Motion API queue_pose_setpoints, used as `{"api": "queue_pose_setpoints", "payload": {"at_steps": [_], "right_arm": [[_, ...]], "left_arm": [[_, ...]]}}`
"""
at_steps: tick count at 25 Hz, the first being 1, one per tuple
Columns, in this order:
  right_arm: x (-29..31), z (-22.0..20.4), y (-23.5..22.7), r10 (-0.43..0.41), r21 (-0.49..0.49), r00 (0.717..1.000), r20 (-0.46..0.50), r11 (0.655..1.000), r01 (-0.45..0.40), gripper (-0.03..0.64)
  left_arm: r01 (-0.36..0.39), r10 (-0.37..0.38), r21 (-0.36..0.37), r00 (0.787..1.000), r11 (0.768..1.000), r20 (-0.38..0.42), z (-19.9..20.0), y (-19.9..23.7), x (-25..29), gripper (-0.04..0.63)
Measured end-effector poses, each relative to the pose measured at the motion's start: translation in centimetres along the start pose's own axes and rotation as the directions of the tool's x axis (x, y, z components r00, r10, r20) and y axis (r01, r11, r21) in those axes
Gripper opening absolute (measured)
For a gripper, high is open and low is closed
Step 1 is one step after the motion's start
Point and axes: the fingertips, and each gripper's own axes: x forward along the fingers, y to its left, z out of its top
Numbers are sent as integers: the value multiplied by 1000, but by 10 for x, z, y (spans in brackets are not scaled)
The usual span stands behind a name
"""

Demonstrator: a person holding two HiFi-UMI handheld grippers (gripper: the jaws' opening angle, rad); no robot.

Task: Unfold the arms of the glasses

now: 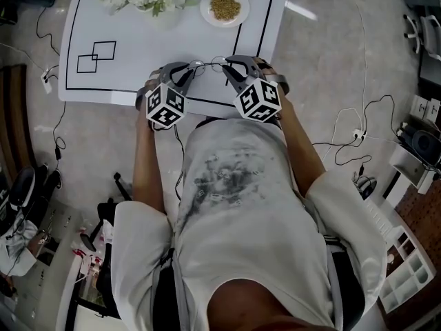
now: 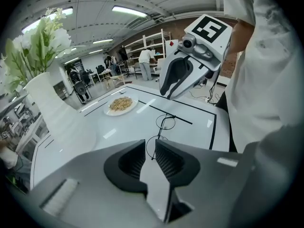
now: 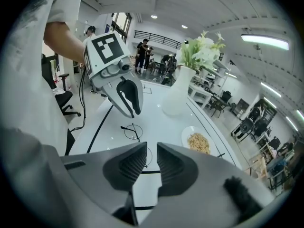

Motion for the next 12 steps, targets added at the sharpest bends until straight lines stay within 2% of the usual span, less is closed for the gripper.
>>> {"api": "queue_pose_setpoints", "payload": {"at_steps": [12], "right_arm": [[12, -16, 5, 79, -22, 996, -44, 997, -80, 83]], "left_arm": [[35, -30, 66, 997, 997, -72, -10, -3, 15, 83]]}}
